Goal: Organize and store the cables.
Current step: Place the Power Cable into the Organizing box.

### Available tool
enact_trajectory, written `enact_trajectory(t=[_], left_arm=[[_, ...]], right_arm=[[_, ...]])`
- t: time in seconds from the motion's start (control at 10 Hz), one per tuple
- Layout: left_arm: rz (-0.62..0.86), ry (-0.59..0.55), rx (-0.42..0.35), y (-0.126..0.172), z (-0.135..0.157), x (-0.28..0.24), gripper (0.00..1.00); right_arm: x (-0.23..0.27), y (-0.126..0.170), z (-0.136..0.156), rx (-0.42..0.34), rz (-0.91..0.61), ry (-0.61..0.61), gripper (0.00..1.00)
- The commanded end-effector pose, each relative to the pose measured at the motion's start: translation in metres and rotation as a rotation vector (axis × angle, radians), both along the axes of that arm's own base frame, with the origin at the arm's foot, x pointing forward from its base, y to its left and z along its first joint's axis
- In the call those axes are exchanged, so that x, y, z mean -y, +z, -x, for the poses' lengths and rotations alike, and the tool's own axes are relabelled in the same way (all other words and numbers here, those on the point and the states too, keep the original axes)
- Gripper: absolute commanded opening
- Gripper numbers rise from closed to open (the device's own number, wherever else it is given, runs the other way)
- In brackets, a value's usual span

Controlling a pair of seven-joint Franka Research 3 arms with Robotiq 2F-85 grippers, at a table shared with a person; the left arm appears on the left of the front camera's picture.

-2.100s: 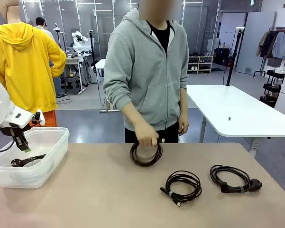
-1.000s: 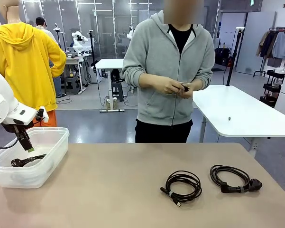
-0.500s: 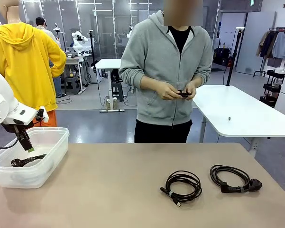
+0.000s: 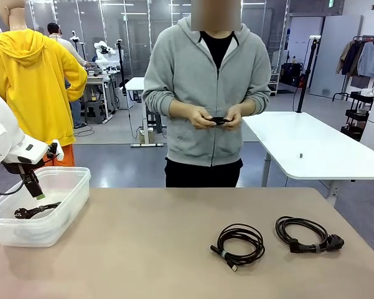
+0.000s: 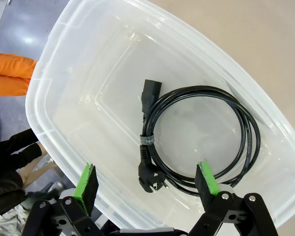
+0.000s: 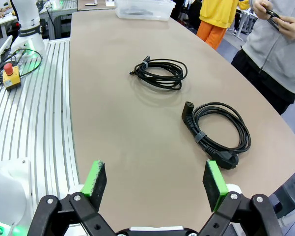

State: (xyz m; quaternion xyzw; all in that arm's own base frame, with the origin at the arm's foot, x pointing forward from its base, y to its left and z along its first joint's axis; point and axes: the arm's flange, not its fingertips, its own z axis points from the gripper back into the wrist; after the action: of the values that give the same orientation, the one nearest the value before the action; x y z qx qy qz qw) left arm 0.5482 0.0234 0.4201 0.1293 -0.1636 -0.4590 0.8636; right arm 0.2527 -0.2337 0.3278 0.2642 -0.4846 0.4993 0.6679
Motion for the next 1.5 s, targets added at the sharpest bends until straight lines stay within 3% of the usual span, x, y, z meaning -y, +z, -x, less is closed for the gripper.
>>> enact_trajectory(t=[0.0,0.1,0.3,0.6,1.0,1.3,1.4], left_arm=[[-0.003,0.001,0.012,-0.001,-0.001,-0.003,1.0],[0.0,0.0,0.0,0.0,0.0,0.0,0.96],[-0.033,-0.195,-0.1,0.044,0.012,-0.006,1.0],[0.114,-0.306,-0.112,0.091,0.066,-0.03,1.0],[0.338,-0.361,0.049,0.14,0.156,-0.064,1.0],[0.504,-0.263,0.205,0.152,0.25,-0.076,1.0],[0.545,-0.219,0.237,0.15,0.269,-0.083,1.0]], right_arm=[[0.0,0.001,-0.001,0.004,-0.005,-0.004,1.0],[0.0,0.001,-0.001,0.004,-0.005,-0.004,1.0],[0.0,0.001,-0.001,0.004,-0.005,-0.004,1.0],[0.0,0.001,-0.001,0.004,-0.005,-0.004,1.0],[0.0,0.001,-0.001,0.004,-0.005,-0.004,1.0],[0.0,0.001,-0.001,0.004,-0.005,-0.004,1.0],[0.0,0.001,-0.001,0.004,-0.005,-0.004,1.0]])
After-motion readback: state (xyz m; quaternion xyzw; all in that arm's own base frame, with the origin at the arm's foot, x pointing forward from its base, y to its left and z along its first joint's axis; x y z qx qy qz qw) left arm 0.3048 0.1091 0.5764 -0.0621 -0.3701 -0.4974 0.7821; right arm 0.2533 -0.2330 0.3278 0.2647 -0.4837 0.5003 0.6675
